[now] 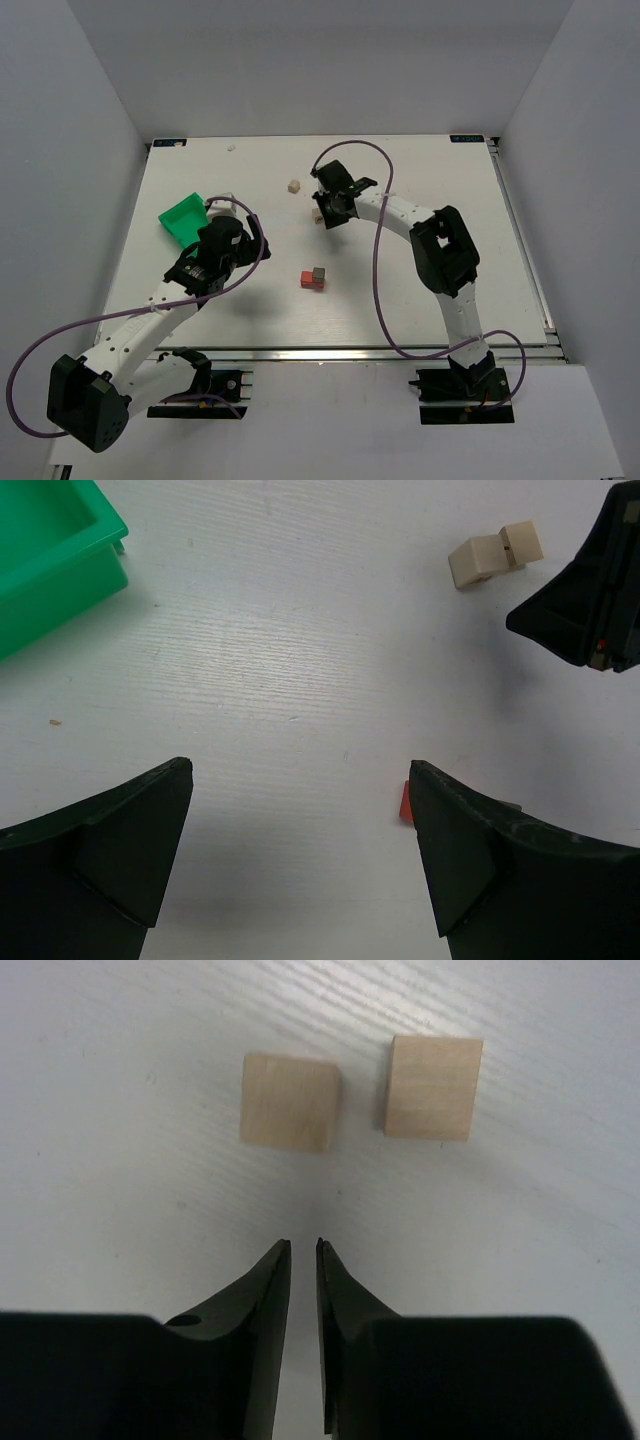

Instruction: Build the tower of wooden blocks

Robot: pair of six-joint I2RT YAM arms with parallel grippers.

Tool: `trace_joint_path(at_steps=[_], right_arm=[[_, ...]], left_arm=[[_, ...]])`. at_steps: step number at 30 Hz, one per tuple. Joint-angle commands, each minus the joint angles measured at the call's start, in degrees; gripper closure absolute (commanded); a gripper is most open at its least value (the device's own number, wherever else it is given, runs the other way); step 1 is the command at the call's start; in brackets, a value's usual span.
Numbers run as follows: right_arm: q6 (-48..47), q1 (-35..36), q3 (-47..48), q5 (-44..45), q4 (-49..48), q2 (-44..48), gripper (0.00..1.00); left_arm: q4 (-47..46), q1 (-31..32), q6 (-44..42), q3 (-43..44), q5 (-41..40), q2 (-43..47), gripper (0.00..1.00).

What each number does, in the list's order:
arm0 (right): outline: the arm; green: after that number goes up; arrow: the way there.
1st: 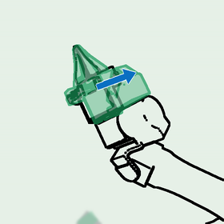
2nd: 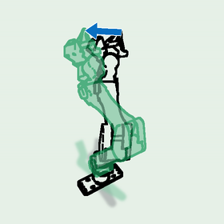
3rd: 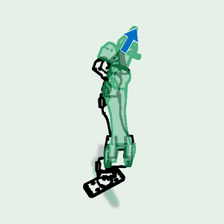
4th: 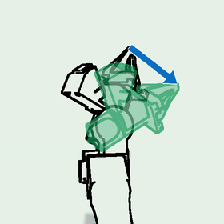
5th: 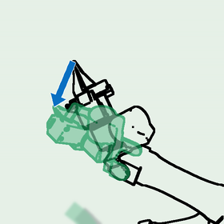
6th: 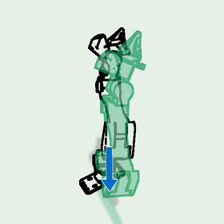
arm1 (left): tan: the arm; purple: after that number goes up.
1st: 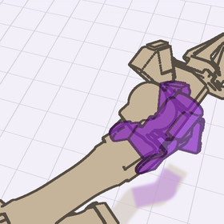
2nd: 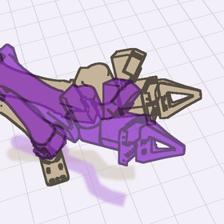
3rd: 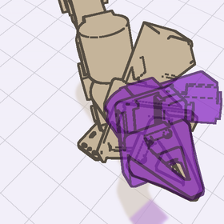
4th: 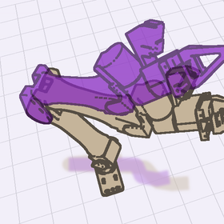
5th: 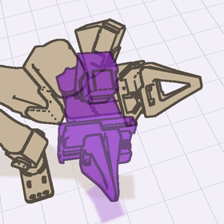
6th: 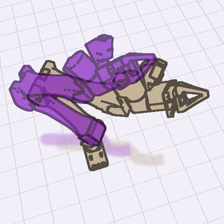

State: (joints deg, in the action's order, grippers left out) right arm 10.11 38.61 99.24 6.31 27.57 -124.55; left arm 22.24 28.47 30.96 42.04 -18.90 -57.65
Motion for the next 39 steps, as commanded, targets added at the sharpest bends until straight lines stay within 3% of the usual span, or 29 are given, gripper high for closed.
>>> trace_joint_path(at_steps=[1,4,5,6,9,11,15,19,25,29,32,35,39], right_arm=[[-3.7,-0.2,-3.1,-4.4,-4.9,6.9,0.79],[-5.1,-0.1,-2.5,-1.9,-3.8,8.3,0.73],[-5.6,-0.1,-2.1,-0.3,-2.7,8.4,0.64],[-6.0,0.0,-1.9,0.2,-2.7,8.6,0.47],[-11.4,0.0,-1.5,-2.0,-4.9,8.3,0.38],[-21.6,0.1,-3.6,-4.1,-8.5,8.4,0.33],[-40.8,-0.3,-4.1,-11.0,-9.0,7.7,0.29],[-54.1,-1.1,-4.0,-16.0,-8.0,6.1,0.27],[-60.4,-2.0,6.8,-18.9,-1.2,-2.9,0.26],[-61.7,-2.6,10.7,-20.8,1.4,-6.2,0.30],[-61.8,-2.8,11.8,-20.5,1.6,-7.9,0.41],[-61.0,-3.0,12.3,-21.1,2.7,-8.1,0.72],[-57.5,-3.0,10.9,-22.3,1.3,-5.1,0.84]], left_arm=[[-0.6,-0.1,-0.1,0.4,-0.4,0.7,0.02],[-0.4,-0.1,0.0,0.5,-0.4,0.7,0.02],[-0.5,-0.1,-0.2,0.4,-0.3,0.8,0.02],[-0.7,-0.1,-0.2,0.3,-0.1,0.9,0.02],[-1.1,-0.1,-0.6,0.1,-0.1,1.0,0.02],[-1.0,-0.2,-1.1,0.3,-0.1,0.5,0.02],[-1.1,-0.2,-2.0,0.5,0.1,-0.1,0.02],[-2.3,-0.2,-3.7,0.3,2.2,-0.1,0.02],[-1.9,-0.2,-4.4,0.3,1.8,0.0,0.02],[-2.1,-0.2,-4.5,0.2,1.6,0.0,0.02],[-1.9,-0.2,-4.6,0.3,1.2,-0.3,0.02],[-2.1,-0.2,-4.7,0.3,1.0,-0.6,0.02],[-2.1,-0.2,-4.7,0.7,0.5,-1.2,0.02]])
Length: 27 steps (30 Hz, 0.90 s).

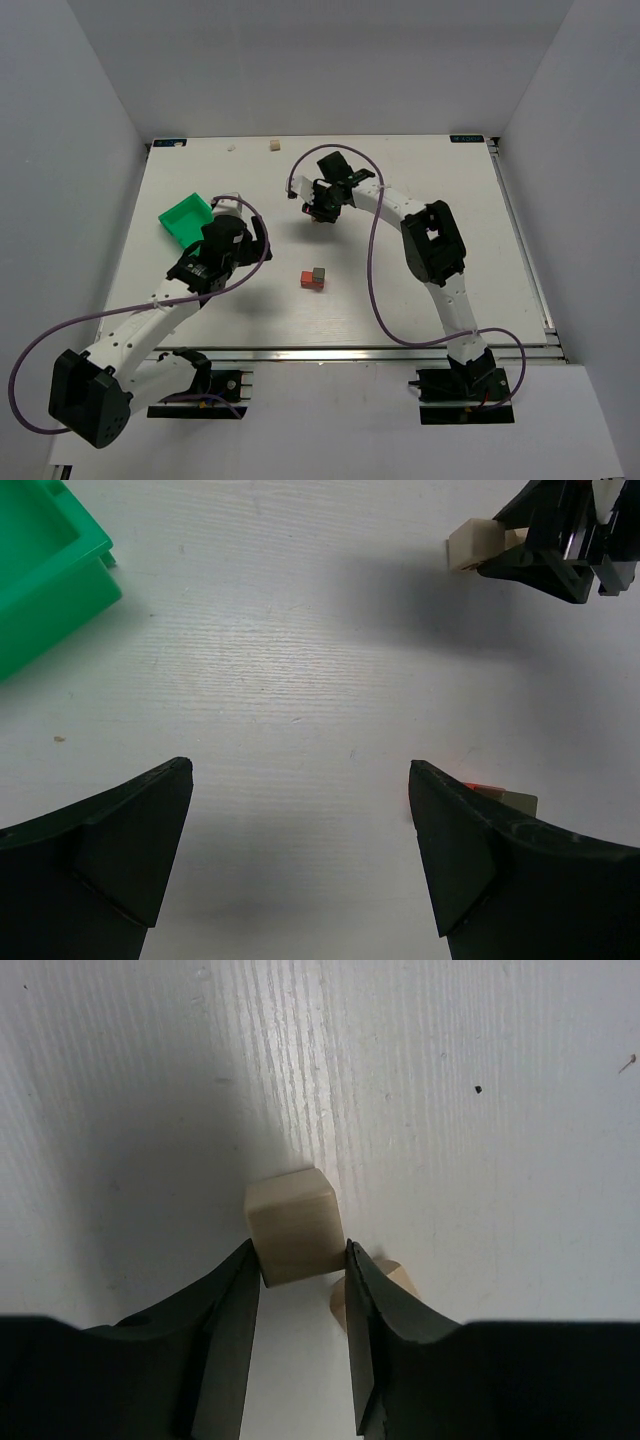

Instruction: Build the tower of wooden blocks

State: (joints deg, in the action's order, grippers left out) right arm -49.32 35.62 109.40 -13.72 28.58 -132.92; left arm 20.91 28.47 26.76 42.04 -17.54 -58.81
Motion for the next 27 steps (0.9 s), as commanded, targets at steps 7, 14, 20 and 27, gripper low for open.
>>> trace_joint_path(at_steps=[7,14,20,27], right_arm=[[17.5,0.1,-7.4,-7.7,-8.3,15.0,0.92],[48.4,-0.7,-20.2,-20.0,-16.8,29.4,0.90],[64.2,-0.8,-42.3,-34.0,-40.9,42.0,0.87],[81.6,0.2,-56.9,-37.6,-69.9,49.5,0.87]], left_arm=[[-2.4,-0.2,-2.0,0.6,0.8,0.4,0.02],[-15.1,-0.2,-10.9,-7.1,17.3,8.4,0.02],[-28.2,-0.1,-9.2,-12.9,29.7,17.0,0.02],[-43.3,0.1,-4.4,-19.7,39.4,20.1,0.02]])
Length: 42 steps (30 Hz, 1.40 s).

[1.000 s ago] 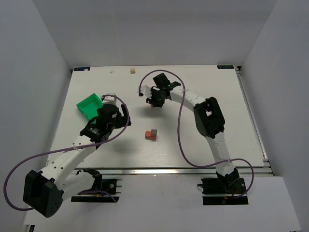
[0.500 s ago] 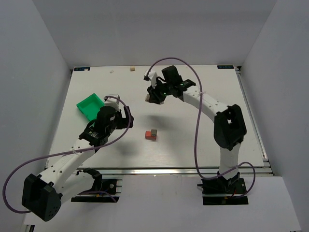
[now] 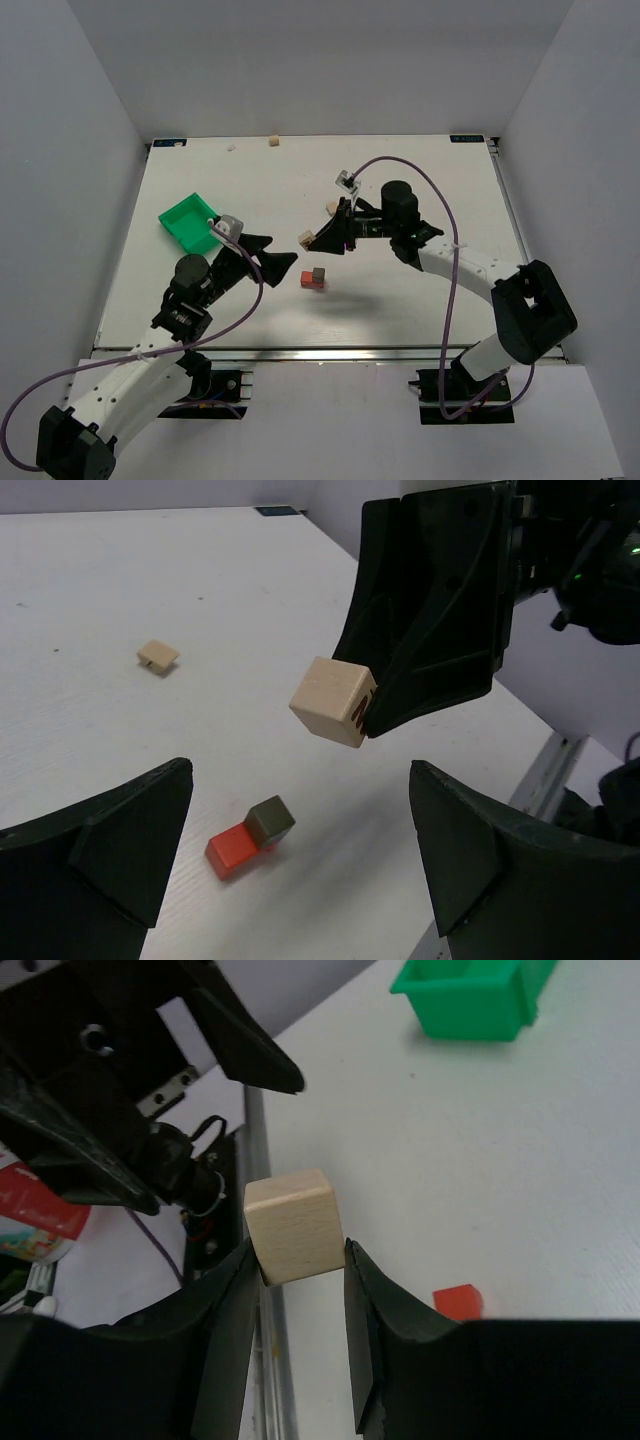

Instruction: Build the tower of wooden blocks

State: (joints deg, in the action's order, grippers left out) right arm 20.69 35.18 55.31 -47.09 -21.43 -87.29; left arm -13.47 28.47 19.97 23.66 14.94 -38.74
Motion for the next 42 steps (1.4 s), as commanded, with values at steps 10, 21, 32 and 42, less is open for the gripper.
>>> trace_joint_path(at_steps=[10,21,32,42], right_arm=[[16.8,2.1,-7.0,-4.7,-31.5,5.7,0.87],[12.9,3.3,-6.1,-5.2,-27.0,5.5,0.87],[10.9,4.7,-5.4,-4.6,-25.2,5.5,0.87],[8.5,5.0,-5.0,-4.1,-21.0,5.7,0.80]], left_arm=[[-19.7,0.8,8.0,-3.8,14.0,-4.1,0.11],[-23.3,0.7,10.3,-6.3,10.5,0.2,0.16],[-27.4,0.9,10.7,-4.5,11.9,-4.8,0.30],[-29.6,0.9,12.0,-5.9,10.6,-3.7,0.62]])
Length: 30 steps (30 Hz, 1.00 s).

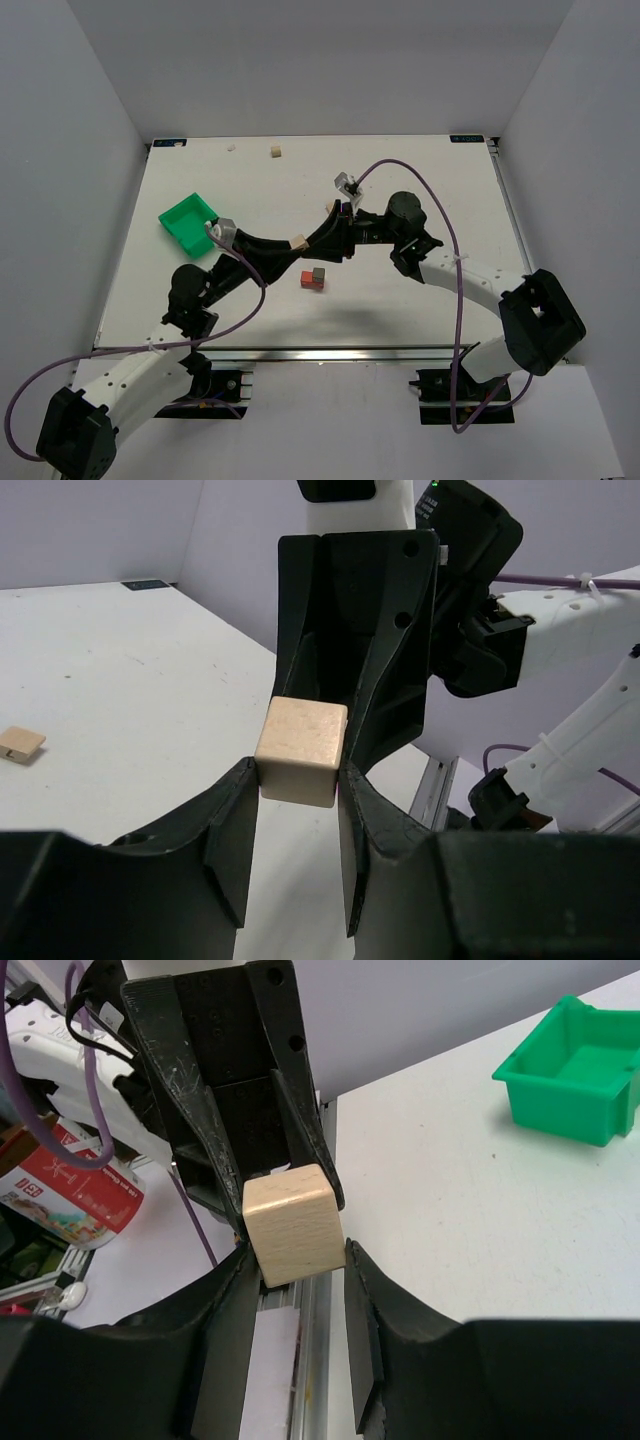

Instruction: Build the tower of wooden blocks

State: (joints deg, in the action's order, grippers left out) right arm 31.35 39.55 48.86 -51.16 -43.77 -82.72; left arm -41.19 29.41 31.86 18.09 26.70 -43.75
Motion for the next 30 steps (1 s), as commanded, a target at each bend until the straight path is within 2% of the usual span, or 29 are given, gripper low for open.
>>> trace_joint_path(at_steps=[1,2,5,6,7,10,11,12,15,16,18,19,20,22,24,26,27,28,30], right_arm=[[-2.9,0.6,1.5,0.4,2.2,1.5,0.76],[-3.8,0.5,1.7,0.8,3.3,1.7,0.76],[-6.6,0.7,1.5,2.2,6.6,2.8,0.75],[-7.0,0.7,1.4,2.1,6.8,3.1,0.72],[-7.6,0.7,1.4,2.6,7.5,3.7,0.64],[-9.1,0.4,1.2,2.6,9.0,4.8,0.41],[-10.0,0.2,1.2,2.7,11.3,5.1,0.31],[-11.0,0.0,1.1,3.2,13.1,6.5,0.12],[-16.6,-0.3,0.1,11.1,22.6,11.1,0.11],[-18.2,-0.3,-0.4,16.8,24.9,12.5,0.11],[-21.3,-0.5,-0.7,24.4,31.9,15.7,0.11],[-21.9,-0.7,-0.3,31.7,34.0,16.4,0.10],[-23.3,-1.1,0.2,34.4,36.0,16.7,0.10],[-25.3,-1.3,3.8,39.4,44.2,15.9,0.11],[-26.4,-1.7,6.8,43.4,54.0,14.0,0.11],[-27.2,-1.9,8.9,48.8,57.6,13.1,0.11],[-27.3,-2.1,9.0,50.3,58.8,12.6,0.11],[-27.7,-2.3,8.9,53.7,60.4,12.5,0.11],[-27.7,-2.6,8.7,54.8,60.9,12.1,0.11]], left_arm=[[-1.9,-0.1,0.0,-0.5,-1.4,2.3,0.64],[-1.9,-0.1,0.0,-0.7,-1.7,2.8,0.66],[0.2,-0.1,-1.0,-0.2,-2.7,4.0,0.85],[1.2,-0.1,-1.6,0.7,-2.9,4.0,0.93],[2.3,0.0,-2.3,1.2,-3.6,4.0,1.00],[5.7,-0.1,-6.8,3.9,-1.7,3.2,1.00],[10.1,-0.1,-8.9,5.1,-1.3,2.5,1.00],[13.8,-0.1,-11.9,6.9,-1.8,2.2,1.00],[27.2,-0.2,-23.4,14.5,-4.1,0.2,1.00],[32.4,-0.2,-27.6,18.1,-5.1,-0.5,1.00],[38.1,-0.5,-35.1,21.8,-2.0,-3.6,1.00],[44.4,-0.4,-41.3,25.6,-0.7,-5.1,1.00],[48.4,-0.3,-44.9,28.0,3.3,-6.9,1.00],[55.4,0.0,-52.2,33.0,1.6,-12.8,1.00],[63.0,-0.3,-54.3,39.6,-4.1,-16.9,1.00],[66.7,-0.1,-53.9,42.7,-10.0,-21.5,1.00],[67.8,-0.1,-52.7,43.7,-15.4,-22.9,1.00],[69.6,0.0,-50.3,44.7,-17.4,-24.4,1.00],[72.1,0.1,-47.8,44.9,-19.6,-27.4,1.00]])
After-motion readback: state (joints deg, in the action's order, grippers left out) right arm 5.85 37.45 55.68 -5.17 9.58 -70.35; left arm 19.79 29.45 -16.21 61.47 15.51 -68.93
